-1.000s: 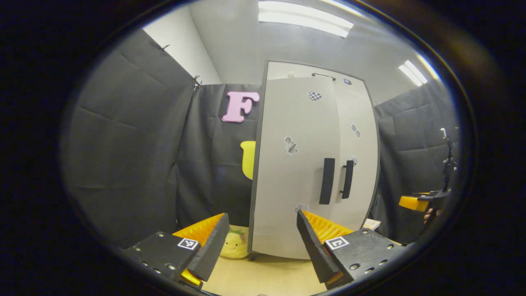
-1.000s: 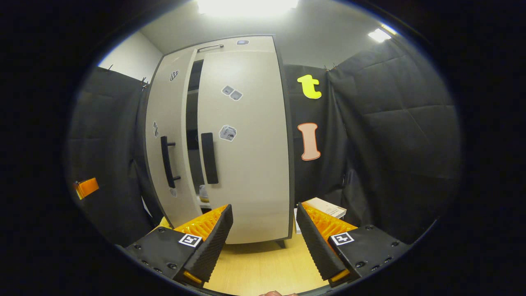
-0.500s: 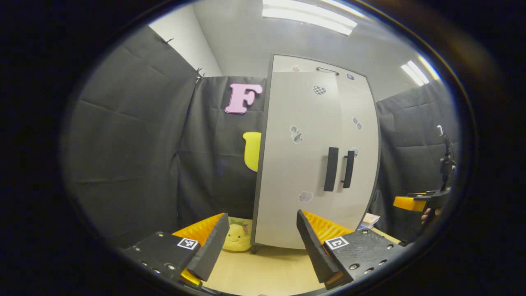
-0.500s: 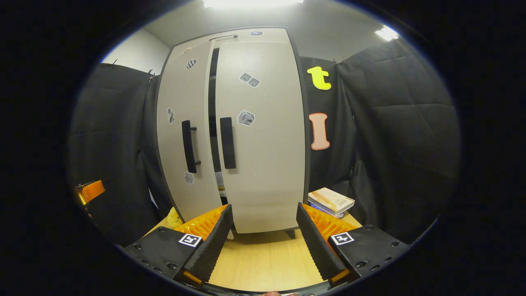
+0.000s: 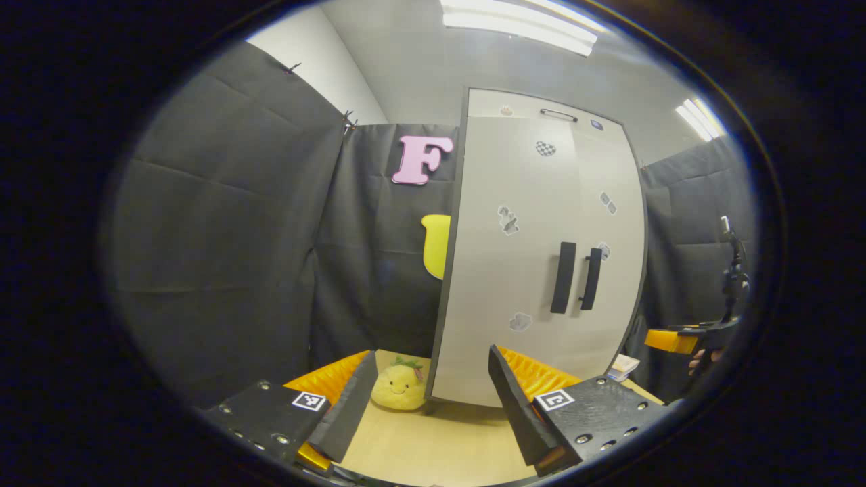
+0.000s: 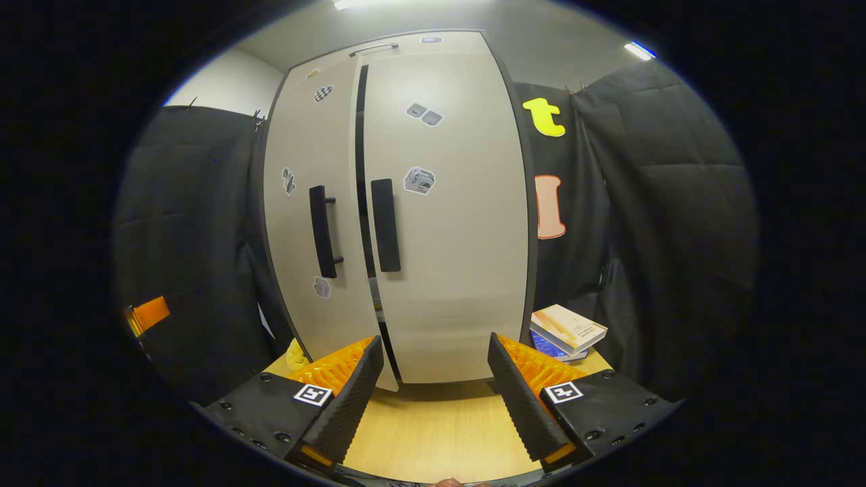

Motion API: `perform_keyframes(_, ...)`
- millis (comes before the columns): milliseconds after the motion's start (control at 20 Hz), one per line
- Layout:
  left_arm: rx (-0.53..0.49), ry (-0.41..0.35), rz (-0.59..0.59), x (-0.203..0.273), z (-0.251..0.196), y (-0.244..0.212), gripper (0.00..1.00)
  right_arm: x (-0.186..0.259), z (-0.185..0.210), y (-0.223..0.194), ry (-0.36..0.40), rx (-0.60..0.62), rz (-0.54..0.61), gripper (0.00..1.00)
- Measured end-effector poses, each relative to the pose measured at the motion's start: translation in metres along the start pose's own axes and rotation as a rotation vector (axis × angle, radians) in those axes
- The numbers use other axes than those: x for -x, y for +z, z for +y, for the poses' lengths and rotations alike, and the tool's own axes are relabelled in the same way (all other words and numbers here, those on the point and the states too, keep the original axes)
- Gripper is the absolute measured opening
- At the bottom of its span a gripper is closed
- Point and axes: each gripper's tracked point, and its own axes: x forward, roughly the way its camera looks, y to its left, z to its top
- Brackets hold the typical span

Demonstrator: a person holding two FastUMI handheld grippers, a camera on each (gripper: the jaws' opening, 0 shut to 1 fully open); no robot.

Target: Grab one shoe with the right hand and put it into the shoe cabinet, grab the other shoe with the left hand and put it into the shoe cabinet; then close the right door with the right hand and the left door with the left hand.

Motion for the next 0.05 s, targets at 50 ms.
perform_keyframes(50, 0.006, 0.002, 0.005, 0.0023, -0.0039, -0.0007, 0.94, -0.0015, -0.0063, 0.0034, -0.003, -0.015, -0.009, 0.93)
